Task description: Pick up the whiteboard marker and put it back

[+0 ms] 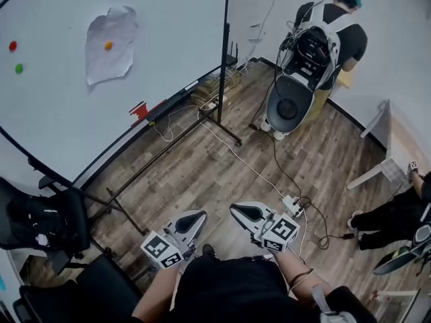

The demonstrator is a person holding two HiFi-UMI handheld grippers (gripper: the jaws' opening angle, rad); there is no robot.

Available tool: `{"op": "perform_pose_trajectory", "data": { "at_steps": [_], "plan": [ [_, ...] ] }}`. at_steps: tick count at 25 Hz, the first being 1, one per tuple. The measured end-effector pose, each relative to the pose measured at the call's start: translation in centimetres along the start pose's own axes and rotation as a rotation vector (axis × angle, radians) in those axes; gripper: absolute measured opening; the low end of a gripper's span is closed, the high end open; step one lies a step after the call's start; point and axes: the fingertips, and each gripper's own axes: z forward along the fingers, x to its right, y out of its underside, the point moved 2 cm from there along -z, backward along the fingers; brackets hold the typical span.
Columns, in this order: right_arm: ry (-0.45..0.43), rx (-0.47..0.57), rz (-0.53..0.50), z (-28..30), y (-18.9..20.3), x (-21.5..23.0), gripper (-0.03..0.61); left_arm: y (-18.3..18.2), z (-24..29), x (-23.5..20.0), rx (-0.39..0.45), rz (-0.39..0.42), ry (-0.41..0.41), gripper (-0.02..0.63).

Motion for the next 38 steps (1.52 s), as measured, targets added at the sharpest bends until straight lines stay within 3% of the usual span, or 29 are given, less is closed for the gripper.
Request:
{"op": "perform_pose_trajectory", "data": {
  "at_steps": [12,26,33,38],
  "plan": [
    [0.027,-0.033,-0.006,6.0,-0.8,7.5,0.021,-0.7,3.5,-11.4,-0.002,-0.065,-0.011,0.011],
    [-0.192,0.009,-0.019,13.0,-5.4,23.4,0.021,-3.3,16.6,-21.7,-0.009,-0.038,-0.188,0.011],
    [-0.250,0.049,-0.035,14.3,-8.1,31.9,0.021,-4.7,23.6,-26.3,-0.030,-0.008,-0.248,0.011],
    [-0.292,0.045,-0.015,14.1,-8.1,37.6,0.021,-4.7,28.4,-29.1,-0.025,-0.037,-0.300,0.011]
  ]
}}
